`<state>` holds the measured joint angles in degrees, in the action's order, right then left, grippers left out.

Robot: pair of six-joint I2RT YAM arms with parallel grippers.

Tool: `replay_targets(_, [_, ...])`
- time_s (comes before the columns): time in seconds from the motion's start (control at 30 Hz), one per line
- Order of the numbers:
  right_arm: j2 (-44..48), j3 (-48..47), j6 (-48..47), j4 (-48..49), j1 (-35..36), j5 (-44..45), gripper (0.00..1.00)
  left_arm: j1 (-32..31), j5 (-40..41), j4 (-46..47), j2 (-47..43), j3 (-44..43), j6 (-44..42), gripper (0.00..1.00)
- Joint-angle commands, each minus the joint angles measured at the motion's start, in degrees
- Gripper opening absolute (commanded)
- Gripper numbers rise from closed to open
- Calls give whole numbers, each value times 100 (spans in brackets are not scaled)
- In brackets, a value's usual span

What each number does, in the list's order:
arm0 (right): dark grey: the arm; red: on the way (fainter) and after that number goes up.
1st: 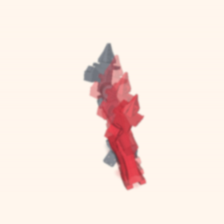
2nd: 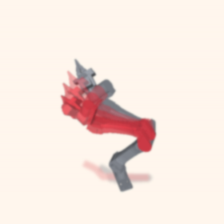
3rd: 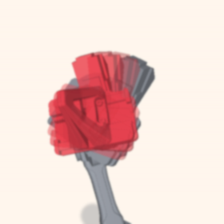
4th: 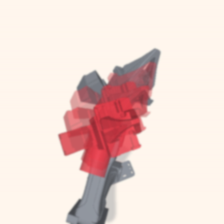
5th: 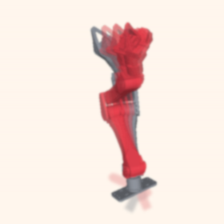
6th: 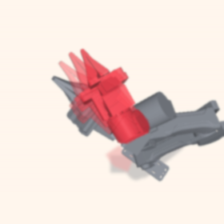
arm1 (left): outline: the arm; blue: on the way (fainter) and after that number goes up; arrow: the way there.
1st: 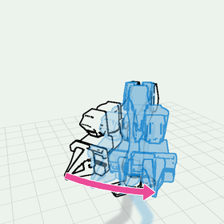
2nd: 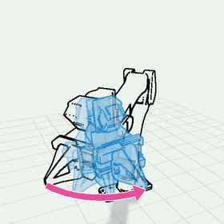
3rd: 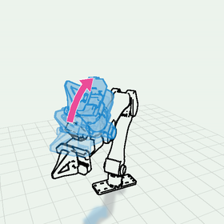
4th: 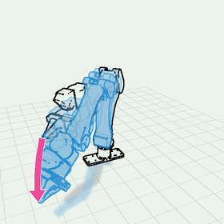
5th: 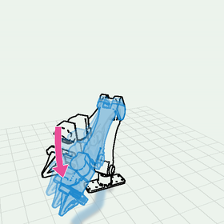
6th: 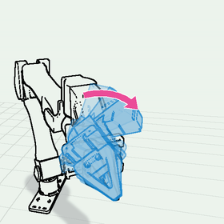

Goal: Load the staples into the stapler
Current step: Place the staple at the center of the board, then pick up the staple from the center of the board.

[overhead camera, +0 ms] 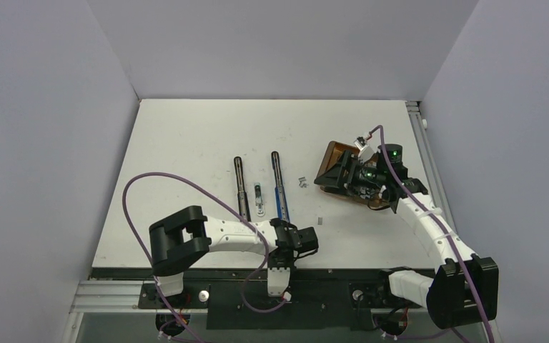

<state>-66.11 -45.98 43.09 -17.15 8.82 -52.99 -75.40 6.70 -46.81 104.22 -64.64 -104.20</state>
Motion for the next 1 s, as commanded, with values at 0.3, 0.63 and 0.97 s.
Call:
replay_targets(0.3, [292, 146, 66, 271, -74, -72, 64, -3, 27, 952, -964, 518, 192, 36])
replay_targets(0.63, [499, 185, -468, -544, 332, 1089, 65, 706, 510, 2423, -2780, 453, 1087, 65])
replay_targets(0.97, [218, -147, -584, -1321, 2616, 3852, 54, 2682, 509, 3009, -3874, 205, 4545, 96])
